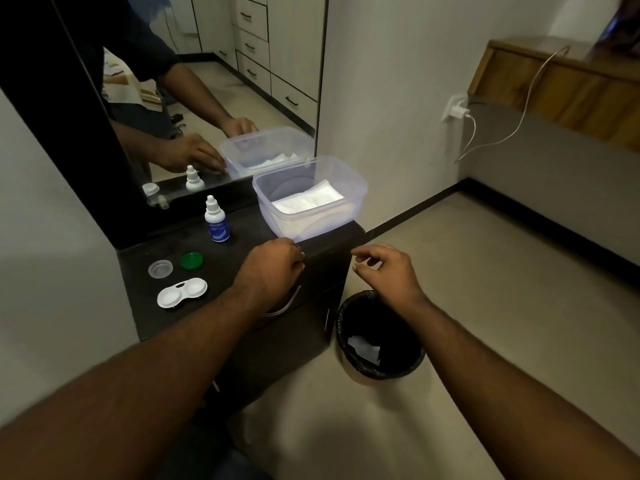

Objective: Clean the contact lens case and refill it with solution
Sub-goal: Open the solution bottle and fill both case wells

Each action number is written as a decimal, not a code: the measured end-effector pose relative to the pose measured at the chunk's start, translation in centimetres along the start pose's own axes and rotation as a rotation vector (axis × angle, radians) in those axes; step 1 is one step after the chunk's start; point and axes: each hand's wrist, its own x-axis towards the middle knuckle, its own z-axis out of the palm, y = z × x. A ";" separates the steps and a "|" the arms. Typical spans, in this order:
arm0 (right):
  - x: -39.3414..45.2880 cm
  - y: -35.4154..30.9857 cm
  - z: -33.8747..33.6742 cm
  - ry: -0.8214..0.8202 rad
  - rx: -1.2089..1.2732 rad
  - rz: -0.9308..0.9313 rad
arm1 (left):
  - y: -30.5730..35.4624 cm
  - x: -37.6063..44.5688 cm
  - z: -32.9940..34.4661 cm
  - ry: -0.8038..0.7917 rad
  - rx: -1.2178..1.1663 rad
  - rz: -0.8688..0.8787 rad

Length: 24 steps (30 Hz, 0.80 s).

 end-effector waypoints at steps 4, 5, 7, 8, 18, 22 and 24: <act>0.0 -3.7 0.7 -0.025 0.026 -0.122 | -0.2 -0.4 -1.2 -0.065 0.032 -0.114; 0.0 -4.6 1.0 -0.026 0.048 -0.150 | -0.3 -1.0 -1.6 -0.059 0.049 -0.133; -0.1 -6.3 1.9 -0.029 0.094 -0.187 | -0.9 -2.3 -2.4 -0.031 0.085 -0.146; 0.0 -7.0 2.3 -0.038 0.106 -0.197 | -1.4 -3.0 -2.7 -0.002 0.094 -0.145; 0.6 -13.8 10.3 -0.179 0.284 -0.051 | -7.0 -7.0 -7.8 0.487 -0.332 -0.349; 2.8 -14.8 13.3 -0.109 0.419 0.128 | -9.1 -5.6 -8.4 0.542 -0.468 -0.448; 3.9 -14.9 14.2 -0.145 0.477 0.160 | -9.4 -4.7 -8.4 0.510 -0.514 -0.441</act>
